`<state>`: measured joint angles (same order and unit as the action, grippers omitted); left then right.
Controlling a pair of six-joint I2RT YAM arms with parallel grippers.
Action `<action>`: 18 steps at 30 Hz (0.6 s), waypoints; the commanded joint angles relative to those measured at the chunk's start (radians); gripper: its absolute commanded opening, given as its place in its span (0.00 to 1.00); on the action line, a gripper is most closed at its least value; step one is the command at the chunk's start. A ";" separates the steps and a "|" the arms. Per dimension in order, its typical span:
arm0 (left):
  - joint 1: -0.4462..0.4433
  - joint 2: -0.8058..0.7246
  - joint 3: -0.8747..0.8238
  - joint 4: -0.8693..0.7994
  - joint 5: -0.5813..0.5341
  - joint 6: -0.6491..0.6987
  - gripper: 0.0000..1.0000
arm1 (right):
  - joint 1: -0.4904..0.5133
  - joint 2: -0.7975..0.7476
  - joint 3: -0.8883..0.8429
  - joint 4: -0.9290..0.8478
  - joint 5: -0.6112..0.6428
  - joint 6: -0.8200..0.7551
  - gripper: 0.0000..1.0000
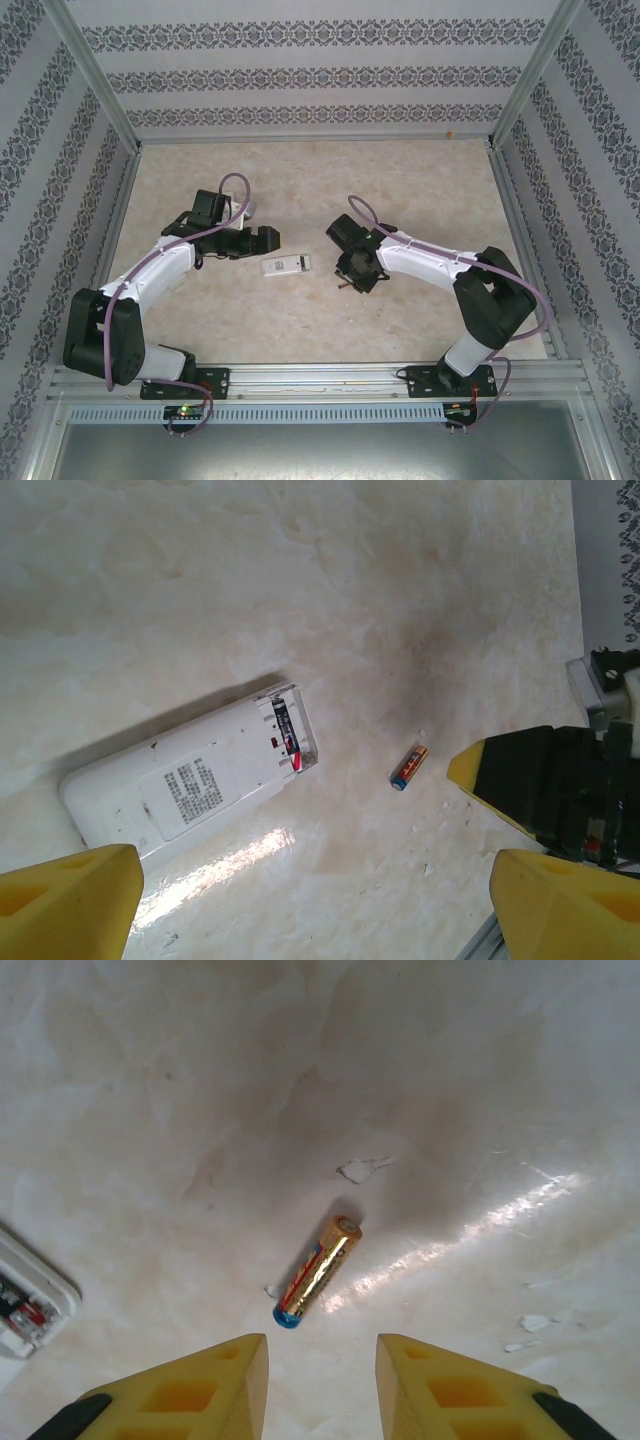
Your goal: Load the batteries into the remote control
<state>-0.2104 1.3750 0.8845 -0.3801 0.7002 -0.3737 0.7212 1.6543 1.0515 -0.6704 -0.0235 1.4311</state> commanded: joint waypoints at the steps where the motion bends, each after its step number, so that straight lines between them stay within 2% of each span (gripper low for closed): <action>1: -0.013 -0.030 -0.013 0.026 0.015 -0.016 0.91 | -0.022 0.061 0.027 0.004 -0.036 0.063 0.33; 12: -0.014 -0.040 -0.010 0.010 0.013 -0.005 0.91 | -0.044 0.128 0.038 0.015 -0.047 0.029 0.32; 18: -0.014 -0.041 -0.014 0.001 0.007 0.001 0.91 | -0.045 0.135 0.025 0.021 -0.036 0.020 0.18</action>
<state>-0.2104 1.3586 0.8787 -0.3801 0.7002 -0.3782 0.6888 1.7813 1.0687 -0.6430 -0.0689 1.4590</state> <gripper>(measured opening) 0.914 0.191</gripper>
